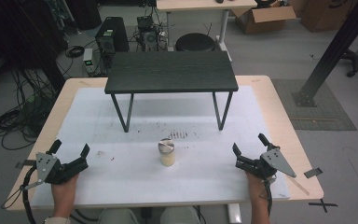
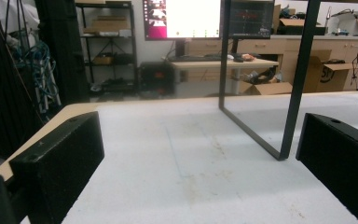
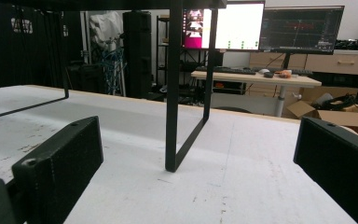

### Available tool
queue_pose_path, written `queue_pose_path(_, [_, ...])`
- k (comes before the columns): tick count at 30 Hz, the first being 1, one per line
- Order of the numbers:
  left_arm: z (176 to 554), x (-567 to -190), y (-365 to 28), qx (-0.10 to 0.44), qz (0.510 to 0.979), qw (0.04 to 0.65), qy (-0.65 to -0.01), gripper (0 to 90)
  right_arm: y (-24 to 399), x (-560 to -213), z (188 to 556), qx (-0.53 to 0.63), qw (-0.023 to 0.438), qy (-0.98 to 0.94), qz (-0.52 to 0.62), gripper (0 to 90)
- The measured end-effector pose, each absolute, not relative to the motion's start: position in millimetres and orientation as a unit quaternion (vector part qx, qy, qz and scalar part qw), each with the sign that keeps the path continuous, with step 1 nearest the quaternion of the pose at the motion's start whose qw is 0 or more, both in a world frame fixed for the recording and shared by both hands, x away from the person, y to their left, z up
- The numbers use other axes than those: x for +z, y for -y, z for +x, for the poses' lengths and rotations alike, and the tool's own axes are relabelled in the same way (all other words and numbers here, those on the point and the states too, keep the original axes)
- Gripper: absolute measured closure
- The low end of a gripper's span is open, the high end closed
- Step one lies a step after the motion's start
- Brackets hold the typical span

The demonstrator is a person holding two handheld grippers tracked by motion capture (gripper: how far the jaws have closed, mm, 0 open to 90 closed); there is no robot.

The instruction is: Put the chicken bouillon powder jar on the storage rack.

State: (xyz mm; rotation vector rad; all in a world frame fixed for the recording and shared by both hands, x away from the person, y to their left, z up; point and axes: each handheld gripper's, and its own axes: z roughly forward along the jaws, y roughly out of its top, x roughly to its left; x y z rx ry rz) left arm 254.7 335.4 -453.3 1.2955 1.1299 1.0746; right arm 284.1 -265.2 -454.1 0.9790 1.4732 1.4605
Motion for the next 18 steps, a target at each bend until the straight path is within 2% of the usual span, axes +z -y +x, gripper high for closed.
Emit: queue_pose_path(18, [254.0,-453.5,-335.5,0.451,0.541,0.530,-0.472,1.4,264.5,-454.2,283.3,0.579,0.416,-0.584,0.388,0.5])
